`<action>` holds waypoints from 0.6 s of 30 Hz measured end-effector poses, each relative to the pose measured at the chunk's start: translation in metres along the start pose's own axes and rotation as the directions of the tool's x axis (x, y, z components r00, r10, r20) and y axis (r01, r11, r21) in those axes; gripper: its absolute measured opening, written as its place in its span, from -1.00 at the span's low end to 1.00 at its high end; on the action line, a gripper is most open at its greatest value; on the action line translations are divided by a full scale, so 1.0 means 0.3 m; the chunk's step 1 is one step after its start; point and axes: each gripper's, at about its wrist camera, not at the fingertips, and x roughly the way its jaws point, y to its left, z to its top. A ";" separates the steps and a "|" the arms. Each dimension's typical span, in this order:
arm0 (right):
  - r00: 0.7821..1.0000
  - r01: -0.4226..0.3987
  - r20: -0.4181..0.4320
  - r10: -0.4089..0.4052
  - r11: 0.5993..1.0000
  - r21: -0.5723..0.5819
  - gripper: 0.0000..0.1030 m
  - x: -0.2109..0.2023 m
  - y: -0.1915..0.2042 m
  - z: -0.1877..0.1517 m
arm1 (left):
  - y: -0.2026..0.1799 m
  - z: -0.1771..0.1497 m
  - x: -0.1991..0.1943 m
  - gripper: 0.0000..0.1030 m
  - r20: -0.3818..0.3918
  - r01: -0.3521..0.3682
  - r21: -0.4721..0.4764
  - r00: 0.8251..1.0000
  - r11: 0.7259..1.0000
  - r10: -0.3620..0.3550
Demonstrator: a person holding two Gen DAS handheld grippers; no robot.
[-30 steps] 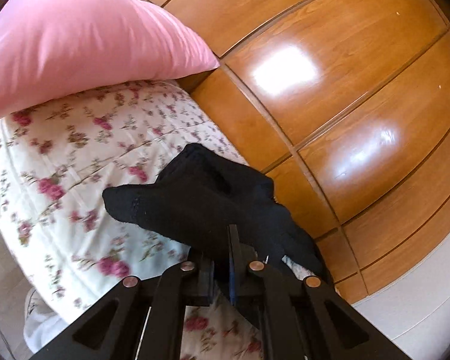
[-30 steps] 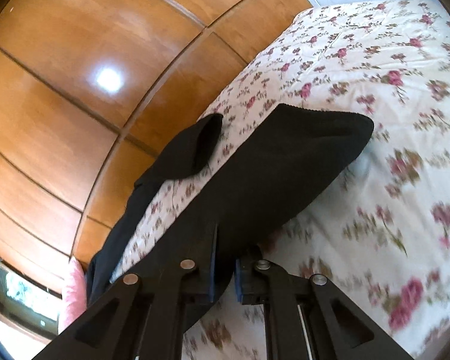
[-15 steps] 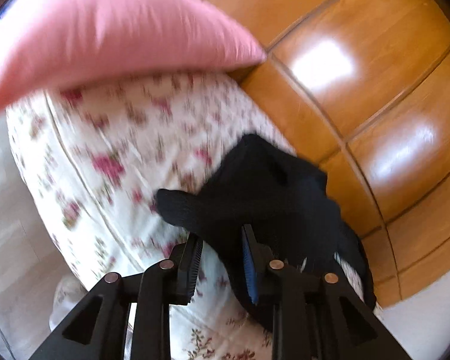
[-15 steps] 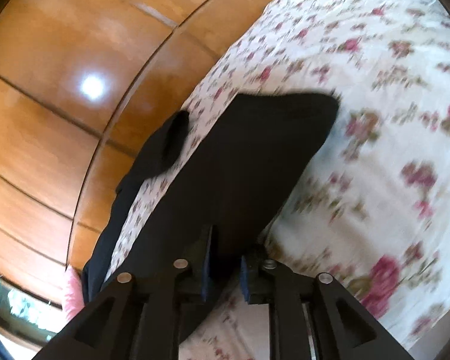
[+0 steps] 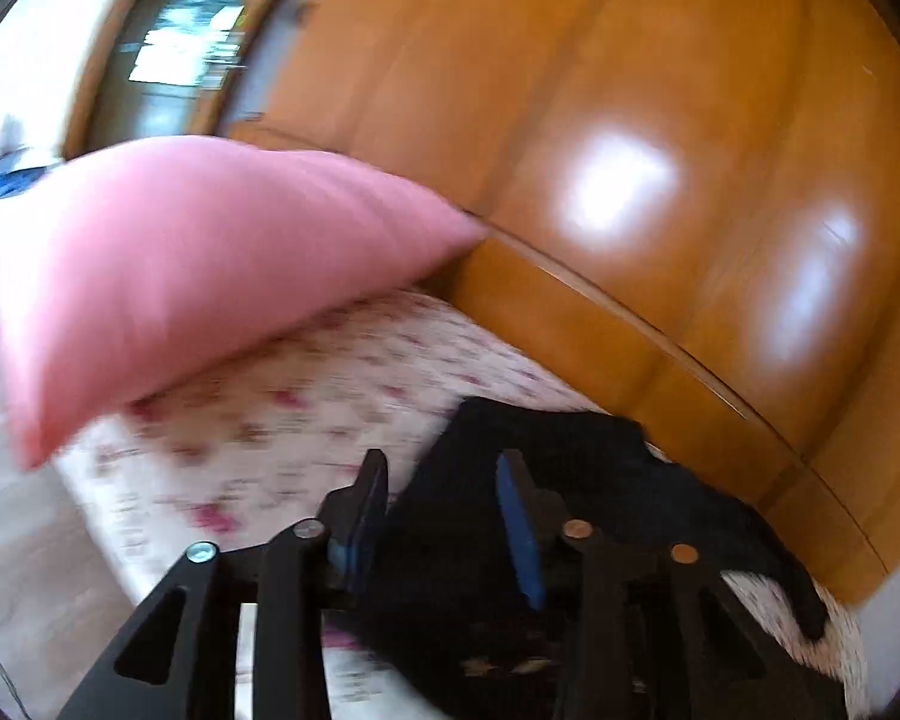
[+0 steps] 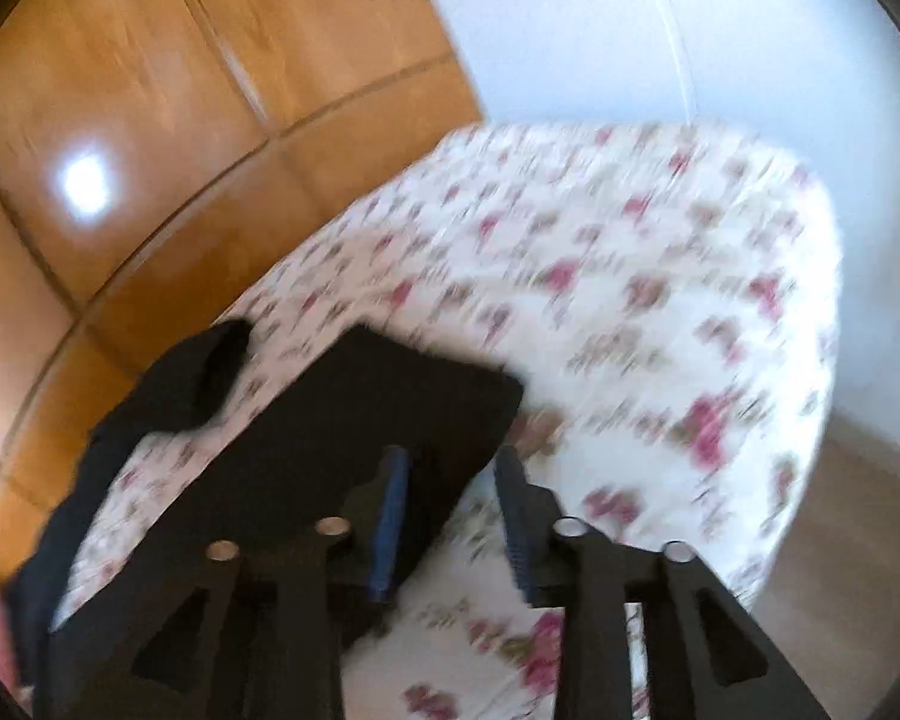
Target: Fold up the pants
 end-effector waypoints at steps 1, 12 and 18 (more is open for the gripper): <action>0.999 -0.004 0.043 0.005 1.000 -0.028 0.00 -0.020 0.029 0.018 | -0.054 -0.004 0.041 -0.23 -0.032 0.043 0.025 0.999 0.999 -0.042; 0.936 -0.335 -0.248 0.250 0.849 -0.409 0.35 0.227 0.513 0.031 | -0.567 -0.232 0.528 -0.07 -0.424 0.312 0.118 0.874 0.943 -0.236; 0.937 -0.316 -0.306 0.168 0.780 -0.539 0.35 0.396 0.673 0.025 | -0.527 -0.306 0.609 -0.07 -0.463 0.344 0.065 0.842 0.937 -0.277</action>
